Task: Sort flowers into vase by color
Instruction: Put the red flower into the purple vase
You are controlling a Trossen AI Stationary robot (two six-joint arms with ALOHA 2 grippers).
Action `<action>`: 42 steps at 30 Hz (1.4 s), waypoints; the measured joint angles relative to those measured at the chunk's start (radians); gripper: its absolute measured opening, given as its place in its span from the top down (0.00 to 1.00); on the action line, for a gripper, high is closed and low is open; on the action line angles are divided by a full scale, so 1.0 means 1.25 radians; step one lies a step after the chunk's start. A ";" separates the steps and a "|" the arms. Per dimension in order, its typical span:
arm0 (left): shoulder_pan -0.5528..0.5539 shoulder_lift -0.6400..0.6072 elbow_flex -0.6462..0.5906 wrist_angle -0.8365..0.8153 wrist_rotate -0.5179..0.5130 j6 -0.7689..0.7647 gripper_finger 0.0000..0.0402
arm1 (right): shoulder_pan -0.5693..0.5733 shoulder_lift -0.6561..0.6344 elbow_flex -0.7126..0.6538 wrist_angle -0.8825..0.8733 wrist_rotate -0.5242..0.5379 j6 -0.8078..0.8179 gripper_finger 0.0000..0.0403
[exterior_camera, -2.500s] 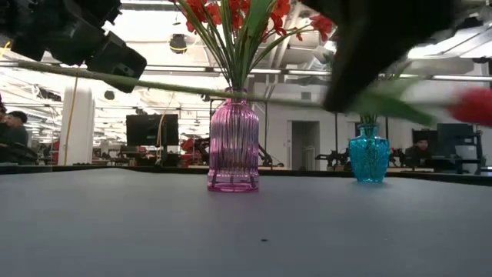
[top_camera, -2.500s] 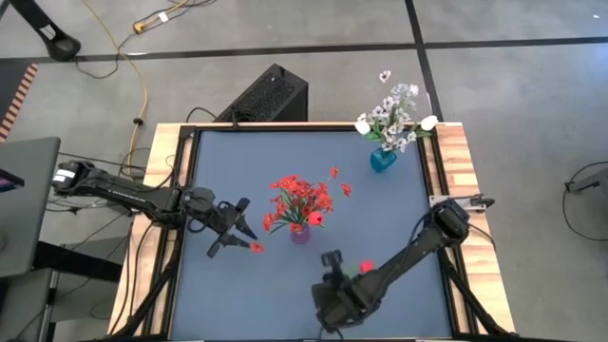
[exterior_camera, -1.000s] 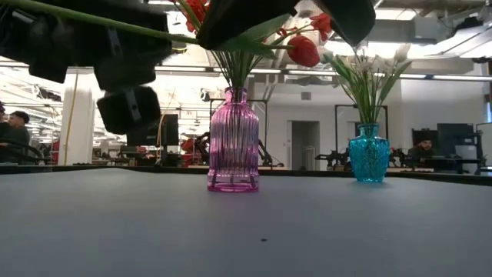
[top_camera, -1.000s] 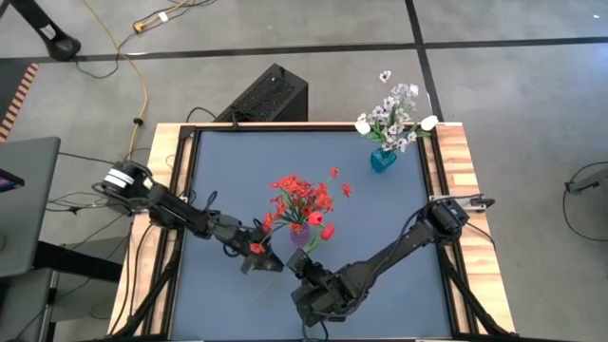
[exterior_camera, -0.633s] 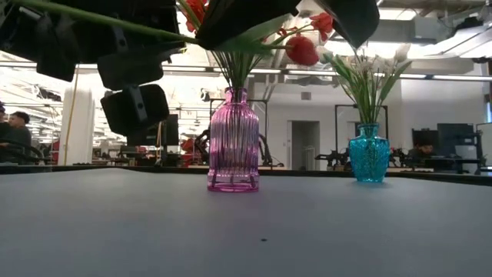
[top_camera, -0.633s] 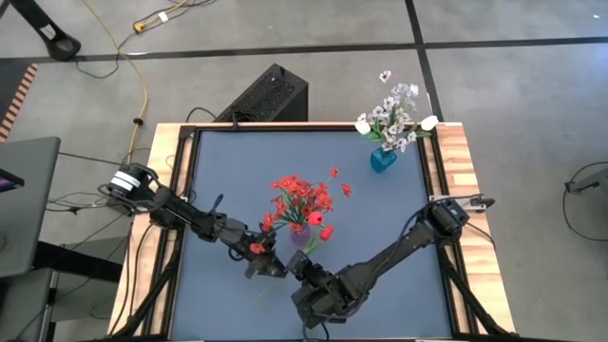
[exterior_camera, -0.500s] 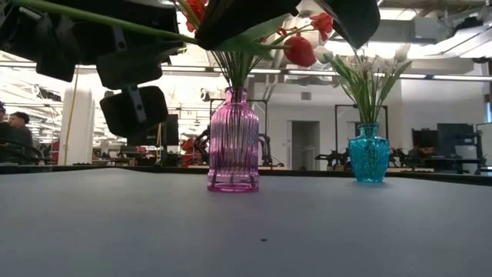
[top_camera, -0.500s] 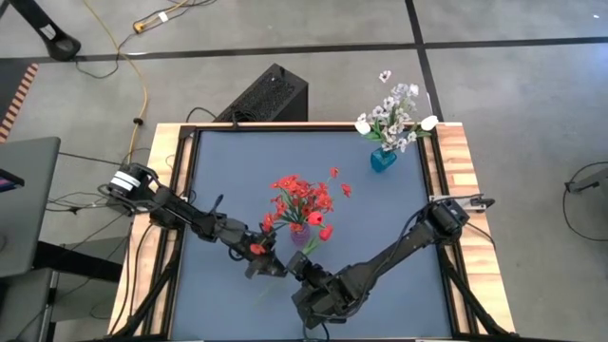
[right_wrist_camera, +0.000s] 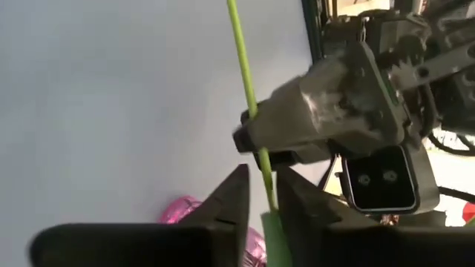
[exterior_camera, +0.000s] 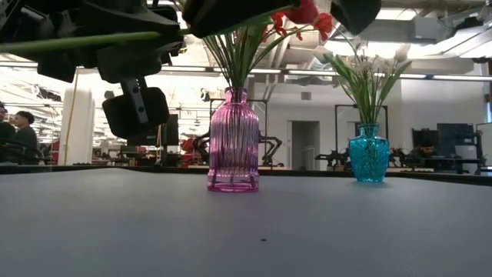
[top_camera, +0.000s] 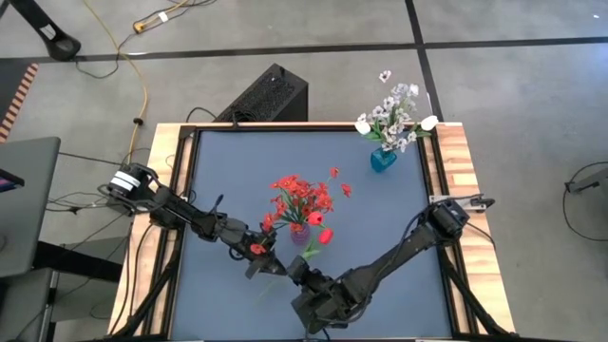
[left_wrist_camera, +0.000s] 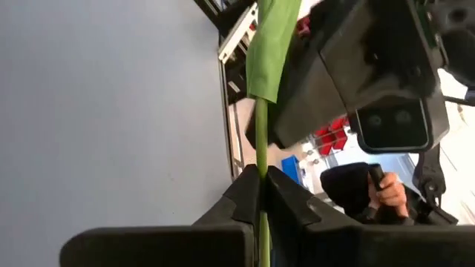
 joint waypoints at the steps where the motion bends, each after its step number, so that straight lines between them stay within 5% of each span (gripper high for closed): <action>1: 0.001 0.000 0.000 0.000 0.000 0.003 1.00 | 0.004 0.000 0.000 0.000 0.000 0.000 0.74; 9: 0.010 -0.002 0.000 -0.012 0.095 0.049 1.00 | 0.054 0.000 0.000 -0.008 0.033 0.175 0.46; 13: 0.019 -0.002 0.000 -0.056 0.248 0.067 1.00 | 0.072 -0.001 0.000 -0.119 0.070 0.397 0.37; 18: 0.019 -0.033 0.000 -0.099 0.322 0.105 1.00 | 0.082 -0.001 0.000 -0.297 0.057 0.759 0.35; 23: 0.023 -0.160 0.000 -0.231 0.344 0.178 1.00 | 0.108 -0.002 0.000 -0.409 0.022 0.957 0.35; 34: 0.000 -0.524 0.000 -0.497 0.396 0.396 1.00 | 0.094 -0.026 0.000 -0.569 0.000 1.105 0.35; 38: -0.001 -0.659 0.000 -0.547 0.319 0.503 1.00 | 0.088 -0.038 -0.003 -0.601 0.001 1.115 0.35; 42: -0.001 -0.777 0.000 -0.576 0.101 0.671 1.00 | 0.078 -0.066 -0.037 -0.593 0.013 1.126 0.35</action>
